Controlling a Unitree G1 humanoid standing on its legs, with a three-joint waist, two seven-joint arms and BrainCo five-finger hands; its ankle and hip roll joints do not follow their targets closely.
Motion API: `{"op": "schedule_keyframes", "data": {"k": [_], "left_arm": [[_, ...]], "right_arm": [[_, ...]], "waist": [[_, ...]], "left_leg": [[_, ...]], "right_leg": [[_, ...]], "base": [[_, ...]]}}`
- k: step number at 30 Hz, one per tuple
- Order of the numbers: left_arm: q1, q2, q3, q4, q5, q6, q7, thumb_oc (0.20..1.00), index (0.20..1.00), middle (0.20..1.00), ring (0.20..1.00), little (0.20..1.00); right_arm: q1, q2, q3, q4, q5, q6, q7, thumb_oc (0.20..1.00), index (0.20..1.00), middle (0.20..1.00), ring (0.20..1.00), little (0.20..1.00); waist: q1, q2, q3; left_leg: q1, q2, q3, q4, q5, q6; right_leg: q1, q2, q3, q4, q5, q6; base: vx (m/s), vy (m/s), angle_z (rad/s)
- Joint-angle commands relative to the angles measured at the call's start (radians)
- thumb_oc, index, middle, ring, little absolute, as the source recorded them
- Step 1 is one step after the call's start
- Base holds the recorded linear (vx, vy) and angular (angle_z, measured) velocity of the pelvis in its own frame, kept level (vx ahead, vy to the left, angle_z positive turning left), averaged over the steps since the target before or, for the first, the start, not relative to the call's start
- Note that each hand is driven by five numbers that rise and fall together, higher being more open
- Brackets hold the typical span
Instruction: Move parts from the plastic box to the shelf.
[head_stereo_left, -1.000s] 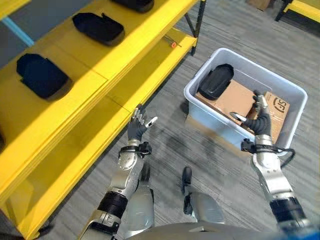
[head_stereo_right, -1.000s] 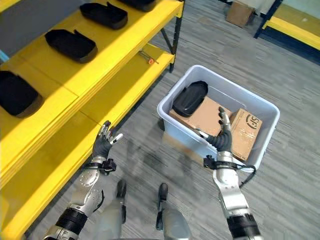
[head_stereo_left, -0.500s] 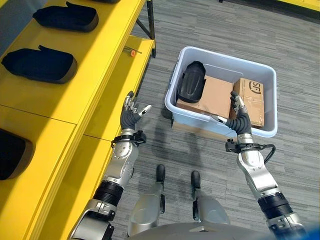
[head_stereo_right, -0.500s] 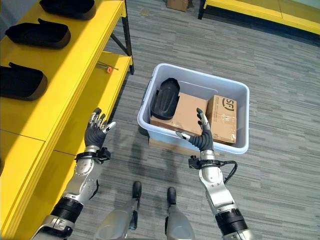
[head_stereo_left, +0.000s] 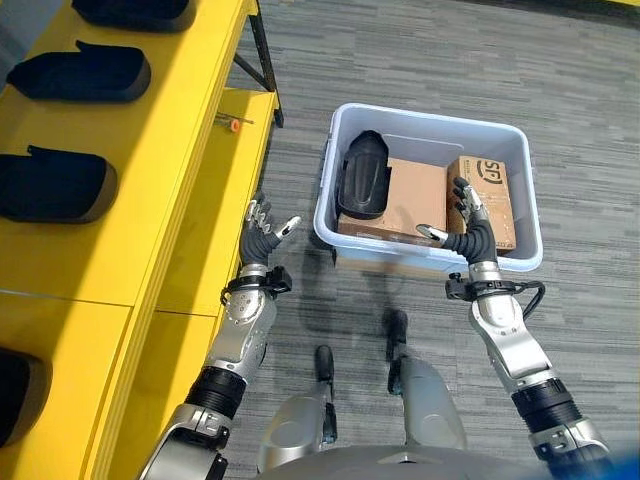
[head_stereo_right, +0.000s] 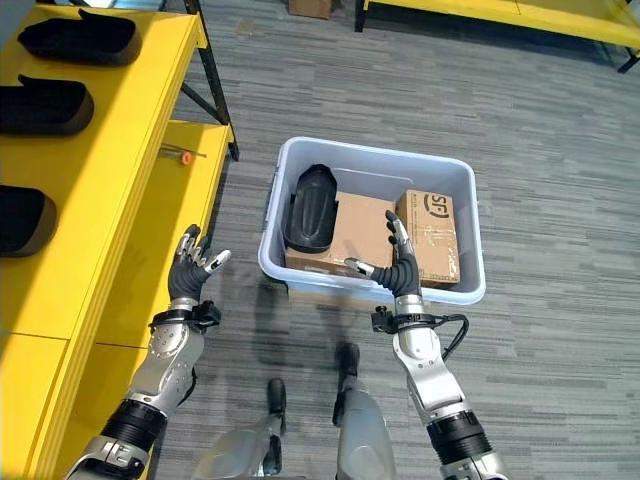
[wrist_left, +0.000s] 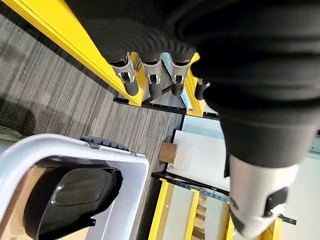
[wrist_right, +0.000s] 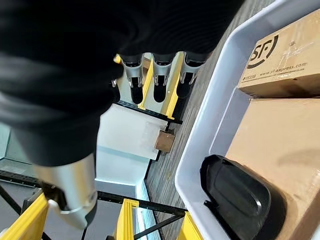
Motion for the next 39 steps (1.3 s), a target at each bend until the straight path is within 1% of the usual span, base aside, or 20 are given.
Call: {"op": "schedule_keyframes", "data": {"k": [1, 4, 6, 7, 8, 11, 12, 13, 14, 15, 16, 17, 18, 19, 20, 21, 25, 26, 30, 39], "left_arm": [[-0.032, 0.001, -0.045, -0.046, 0.068, -0.041, -0.01, 1.0, 1.0, 1.0, 1.0, 1.0], [-0.053, -0.021, -0.058, -0.038, 0.052, -0.048, -0.008, 1.0, 1.0, 1.0, 1.0, 1.0], [-0.062, -0.023, -0.062, -0.036, 0.049, -0.05, -0.007, 1.0, 1.0, 1.0, 1.0, 1.0], [-0.072, -0.03, -0.069, -0.037, 0.036, -0.049, -0.005, 1.0, 1.0, 1.0, 1.0, 1.0], [-0.073, -0.03, -0.069, -0.038, 0.036, -0.048, -0.005, 1.0, 1.0, 1.0, 1.0, 1.0], [-0.085, -0.031, -0.079, -0.045, 0.029, -0.048, -0.009, 1.0, 1.0, 1.0, 1.0, 1.0], [-0.086, -0.031, -0.079, -0.045, 0.029, -0.048, -0.009, 1.0, 1.0, 1.0, 1.0, 1.0], [-0.087, -0.03, -0.078, -0.053, 0.026, -0.042, -0.01, 1.0, 1.0, 1.0, 1.0, 1.0], [-0.09, -0.03, -0.076, -0.052, 0.023, -0.038, -0.015, 1.0, 1.0, 1.0, 1.0, 1.0], [-0.088, -0.028, -0.074, -0.055, 0.024, -0.037, -0.015, 1.0, 1.0, 1.0, 1.0, 1.0], [-0.087, -0.023, -0.07, -0.056, 0.026, -0.037, -0.01, 1.0, 1.0, 1.0, 1.0, 1.0], [-0.085, -0.021, -0.065, -0.058, 0.031, -0.036, -0.003, 1.0, 1.0, 1.0, 1.0, 1.0], [-0.082, -0.02, -0.062, -0.059, 0.031, -0.036, -0.003, 1.0, 1.0, 1.0, 1.0, 1.0], [-0.082, -0.019, -0.058, -0.052, 0.033, -0.034, 0.005, 1.0, 1.0, 1.0, 1.0, 1.0], [-0.077, -0.017, -0.054, -0.059, 0.03, -0.039, 0.002, 1.0, 1.0, 1.0, 1.0, 1.0], [-0.072, -0.013, -0.054, -0.069, 0.025, -0.038, -0.003, 1.0, 1.0, 1.0, 1.0, 1.0], [-0.084, 0.008, -0.065, -0.079, 0.032, -0.046, -0.009, 1.0, 1.0, 1.0, 1.0, 1.0], [-0.088, 0.018, -0.066, -0.082, 0.041, -0.046, -0.007, 1.0, 1.0, 1.0, 1.0, 1.0], [-0.104, 0.038, -0.066, -0.081, 0.057, -0.043, -0.002, 1.0, 1.0, 1.0, 1.0, 1.0], [-0.17, 0.052, -0.08, -0.081, 0.102, -0.051, 0.03, 1.0, 1.0, 1.0, 1.0, 1.0]], "right_arm": [[-0.016, -0.019, -0.069, -0.021, -0.026, -0.05, -0.02, 1.0, 1.0, 1.0, 1.0, 1.0], [0.0, -0.057, -0.098, -0.026, -0.033, -0.059, -0.034, 1.0, 1.0, 1.0, 1.0, 1.0], [-0.004, -0.059, -0.099, -0.017, -0.027, -0.062, -0.039, 1.0, 1.0, 1.0, 1.0, 1.0], [-0.006, -0.065, -0.103, -0.015, -0.013, -0.065, -0.051, 1.0, 1.0, 1.0, 1.0, 1.0], [-0.007, -0.065, -0.103, -0.015, -0.013, -0.065, -0.051, 1.0, 1.0, 1.0, 1.0, 1.0], [-0.004, -0.075, -0.115, -0.019, -0.009, -0.073, -0.058, 1.0, 1.0, 1.0, 1.0, 1.0], [-0.005, -0.075, -0.115, -0.019, -0.009, -0.073, -0.058, 1.0, 1.0, 1.0, 1.0, 1.0], [-0.009, -0.078, -0.116, -0.01, -0.008, -0.072, -0.066, 1.0, 1.0, 1.0, 1.0, 1.0], [-0.007, -0.077, -0.127, -0.012, -0.005, -0.07, -0.08, 1.0, 1.0, 1.0, 1.0, 1.0], [-0.001, -0.075, -0.128, -0.013, -0.004, -0.07, -0.084, 1.0, 1.0, 1.0, 1.0, 1.0], [0.004, -0.073, -0.132, -0.013, -0.003, -0.071, -0.088, 1.0, 1.0, 1.0, 1.0, 1.0], [0.012, -0.073, -0.133, -0.013, 0.0, -0.07, -0.092, 1.0, 1.0, 1.0, 1.0, 1.0], [0.015, -0.076, -0.135, -0.015, 0.002, -0.067, -0.09, 1.0, 1.0, 1.0, 1.0, 1.0], [0.011, -0.077, -0.13, -0.009, 0.004, -0.069, -0.091, 1.0, 1.0, 1.0, 1.0, 1.0], [0.013, -0.077, -0.125, -0.015, 0.005, -0.068, -0.08, 1.0, 1.0, 1.0, 1.0, 1.0], [0.011, -0.074, -0.123, -0.025, 0.004, -0.069, -0.076, 1.0, 1.0, 1.0, 1.0, 1.0], [0.005, -0.058, -0.133, -0.017, 0.008, -0.063, -0.081, 1.0, 1.0, 1.0, 1.0, 1.0], [0.003, -0.048, -0.137, -0.023, 0.01, -0.06, -0.081, 1.0, 1.0, 1.0, 1.0, 1.0], [-0.002, -0.035, -0.131, -0.022, 0.017, -0.055, -0.075, 1.0, 1.0, 1.0, 1.0, 1.0], [0.007, -0.036, -0.128, -0.034, 0.012, -0.056, -0.069, 1.0, 1.0, 1.0, 1.0, 1.0]], "waist": [[-0.001, 0.0, -0.021], [-0.021, 0.012, -0.039], [-0.026, 0.014, -0.039], [-0.027, 0.015, -0.032], [-0.028, 0.015, -0.031], [-0.016, -0.006, 0.003], [-0.017, -0.005, 0.003], [-0.009, -0.018, 0.014], [-0.015, -0.034, 0.012], [-0.013, -0.039, 0.01], [-0.01, -0.035, 0.01], [0.002, -0.024, 0.007], [0.006, -0.017, 0.005], [0.015, -0.005, -0.002], [0.019, -0.004, -0.003], [0.021, 0.001, -0.005], [0.029, 0.005, -0.006], [0.028, 0.006, -0.006], [0.027, 0.0, -0.01], [0.009, -0.007, 0.0]], "left_leg": [[0.087, 0.019, -0.076, 0.037, -0.094, -0.057], [0.065, 0.051, -0.09, 0.089, -0.105, -0.086], [0.049, 0.054, -0.096, 0.118, -0.108, -0.093], [0.007, 0.05, -0.096, 0.224, -0.08, -0.116], [0.002, 0.05, -0.097, 0.233, -0.084, -0.117], [-0.12, 0.034, -0.096, 0.476, -0.008, -0.151], [-0.124, 0.035, -0.098, 0.481, -0.01, -0.151], [-0.18, 0.06, -0.094, 0.496, 0.001, -0.143], [-0.211, 0.162, -0.064, 0.41, -0.002, -0.129], [-0.193, 0.206, -0.055, 0.327, 0.009, -0.13], [-0.204, 0.249, -0.06, 0.251, 0.061, -0.142], [-0.199, 0.29, -0.085, 0.134, 0.153, -0.168], [-0.194, 0.301, -0.099, 0.1, 0.172, -0.18], [-0.195, 0.304, -0.119, 0.076, 0.192, -0.196], [-0.181, 0.293, -0.127, 0.12, 0.133, -0.192], [-0.174, 0.276, -0.123, 0.13, 0.105, -0.191], [-0.134, 0.229, -0.066, 0.109, 0.087, -0.177], [-0.127, 0.21, -0.047, 0.105, 0.075, -0.168], [-0.137, 0.179, -0.032, 0.121, 0.042, -0.148], [-0.188, 0.157, -0.021, 0.164, 0.013, -0.135]], "right_leg": [[0.071, 0.05, 0.014, 0.04, 0.048, 0.0], [0.096, 0.064, -0.017, 0.057, 0.007, -0.026], [0.101, 0.067, -0.021, 0.057, -0.003, -0.031], [0.125, 0.075, -0.02, 0.057, -0.022, -0.047], [0.126, 0.075, -0.022, 0.056, -0.022, -0.047], [0.175, 0.07, -0.021, 0.052, -0.04, -0.076], [0.174, 0.071, -0.023, 0.052, -0.04, -0.076], [0.197, 0.063, -0.024, 0.048, -0.054, -0.078], [0.211, 0.034, -0.024, 0.052, -0.065, -0.065], [0.215, 0.029, -0.019, 0.057, -0.073, -0.058], [0.217, 0.026, -0.015, 0.061, -0.079, -0.05], [0.219, 0.026, -0.001, 0.075, -0.095, -0.043], [0.225, 0.025, 0.008, 0.078, -0.102, -0.04], [0.234, 0.023, 0.018, 0.083, -0.112, -0.034], [0.23, 0.015, 0.037, 0.1, -0.124, -0.032], [0.233, 0.005, 0.042, 0.103, -0.12, -0.023], [0.243, -0.03, 0.058, 0.103, -0.101, -0.008], [0.251, -0.055, 0.056, 0.089, -0.087, 0.008], [0.249, -0.089, 0.059, 0.058, -0.06, 0.03], [0.217, -0.114, 0.061, 0.058, -0.045, 0.041]], "base": [[0.2, -0.114, 0.54], [0.18, -0.172, 0.74], [0.1, -0.137, 0.23], [0.1, -0.13, 0.14], [0.1, -0.129, 0.16], [0.02, -0.088, 0.24], [0.01, -0.066, 0.26], [0.1, 0.026, 0.21], [0.16, 0.059, 0.2], [0.18, 0.171, 0.14], [0.19, 0.197, 0.13], [0.17, 0.223, -0.01], [0.18, 0.242, -0.16], [0.13, 0.226, -0.36], [0.1, 0.276, -0.56], [0.07, 0.26, -0.58], [0.1, 0.292, -0.62], [0.05, 0.218, -0.01], [0.03, 0.163, 0.11], [0.01, 0.053, 0.0]]}}
